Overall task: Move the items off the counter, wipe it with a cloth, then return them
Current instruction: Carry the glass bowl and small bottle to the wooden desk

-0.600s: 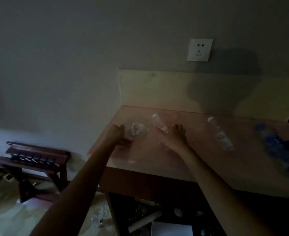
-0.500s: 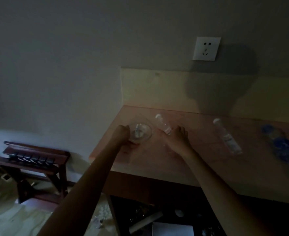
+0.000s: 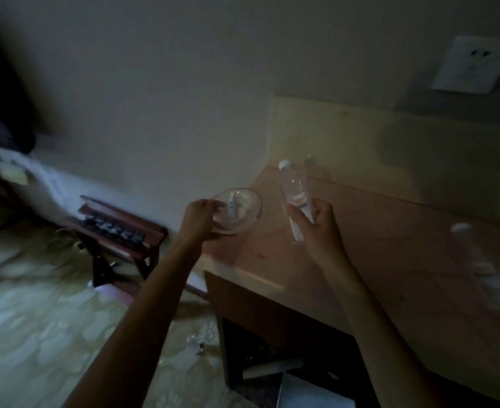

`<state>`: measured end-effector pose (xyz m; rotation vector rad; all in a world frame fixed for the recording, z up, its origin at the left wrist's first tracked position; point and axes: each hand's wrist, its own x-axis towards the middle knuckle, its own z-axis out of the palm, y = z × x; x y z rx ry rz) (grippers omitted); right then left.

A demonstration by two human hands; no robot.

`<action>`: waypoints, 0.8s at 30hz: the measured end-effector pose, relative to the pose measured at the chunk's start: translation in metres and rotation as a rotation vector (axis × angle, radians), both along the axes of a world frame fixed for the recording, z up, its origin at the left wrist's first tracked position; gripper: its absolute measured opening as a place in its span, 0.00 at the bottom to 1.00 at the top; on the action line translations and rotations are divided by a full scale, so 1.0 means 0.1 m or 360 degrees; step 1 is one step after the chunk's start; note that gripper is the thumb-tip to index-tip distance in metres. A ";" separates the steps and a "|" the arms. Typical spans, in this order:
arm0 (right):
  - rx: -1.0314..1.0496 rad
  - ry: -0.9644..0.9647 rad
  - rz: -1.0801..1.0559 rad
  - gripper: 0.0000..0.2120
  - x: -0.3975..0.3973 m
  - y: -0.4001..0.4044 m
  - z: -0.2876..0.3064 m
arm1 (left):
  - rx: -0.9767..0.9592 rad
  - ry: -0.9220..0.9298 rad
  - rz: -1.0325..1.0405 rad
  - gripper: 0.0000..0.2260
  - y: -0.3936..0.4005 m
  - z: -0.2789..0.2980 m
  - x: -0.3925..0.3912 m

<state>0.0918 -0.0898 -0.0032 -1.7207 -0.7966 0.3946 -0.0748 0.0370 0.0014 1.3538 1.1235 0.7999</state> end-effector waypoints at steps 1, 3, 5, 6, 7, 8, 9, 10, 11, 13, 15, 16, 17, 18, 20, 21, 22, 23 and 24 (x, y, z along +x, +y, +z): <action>0.0085 0.0030 0.0119 0.11 -0.15 0.09 0.04 | 0.0002 -0.0010 0.0083 0.10 0.00 0.03 -0.20; 0.0227 0.0160 0.0383 0.11 -0.48 0.29 0.05 | 0.0038 0.0036 0.0225 0.08 -0.03 0.08 -0.66; 0.0248 0.0339 0.0649 0.19 -0.86 0.43 0.03 | 0.0151 0.0197 0.0361 0.04 -0.08 0.05 -1.13; 0.0242 0.0371 0.0754 0.24 -1.06 0.49 0.02 | 0.0190 0.0267 0.0428 0.06 -0.12 0.01 -1.36; 0.0247 0.0382 0.0859 0.26 -1.26 0.53 -0.01 | 0.0158 0.0232 0.0536 0.06 -0.20 -0.03 -1.60; 0.0249 0.0402 0.0952 0.26 -1.47 0.56 -0.04 | 0.0080 0.0136 0.0665 0.07 -0.28 -0.09 -1.82; 0.0228 0.0429 0.1057 0.24 -1.65 0.59 -0.10 | 0.0019 0.0084 0.0787 0.08 -0.36 -0.16 -2.05; 0.0185 0.0470 0.1172 0.21 -1.85 0.61 -0.16 | -0.0029 0.0073 0.0898 0.08 -0.45 -0.22 -2.26; 0.0101 0.0500 0.1286 0.21 -2.04 0.62 -0.26 | -0.0070 0.0086 0.0978 0.09 -0.55 -0.28 -2.44; -0.0071 0.0573 0.1449 0.23 -2.37 0.62 -0.47 | -0.0128 0.0104 0.1105 0.10 -0.72 -0.45 -2.83; -0.0239 0.0634 0.1563 0.17 -2.67 0.64 -0.72 | -0.0198 0.0091 0.1256 0.09 -0.90 -0.63 -3.17; -0.0306 0.0644 0.1613 0.13 -2.81 0.65 -0.84 | -0.0232 0.0064 0.1329 0.09 -0.98 -0.74 -3.33; -0.0364 0.0642 0.1656 0.12 -2.94 0.68 -0.97 | -0.0267 0.0048 0.1395 0.09 -1.04 -0.85 -3.49; -0.0414 0.0630 0.1691 0.12 -3.08 0.72 -1.08 | -0.0304 0.0028 0.1458 0.09 -1.08 -0.96 -3.62; -0.0535 0.0619 0.1774 0.16 -3.36 0.82 -1.30 | -0.0377 0.0005 0.1549 0.09 -1.12 -1.17 -3.89; -0.0609 0.0626 0.1805 0.20 -3.50 0.88 -1.39 | -0.0404 -0.0004 0.1585 0.09 -1.11 -1.27 -4.03; -0.0682 0.0627 0.1835 0.24 -3.64 0.95 -1.47 | -0.0428 -0.0014 0.1618 0.09 -1.08 -1.36 -4.17; -0.0752 0.0621 0.1853 0.28 -3.79 1.04 -1.57 | -0.0454 -0.0019 0.1642 0.09 -1.02 -1.45 -4.32; -0.0812 0.0618 0.1865 0.31 -3.94 1.13 -1.64 | -0.0476 -0.0025 0.1658 0.09 -0.93 -1.54 -4.48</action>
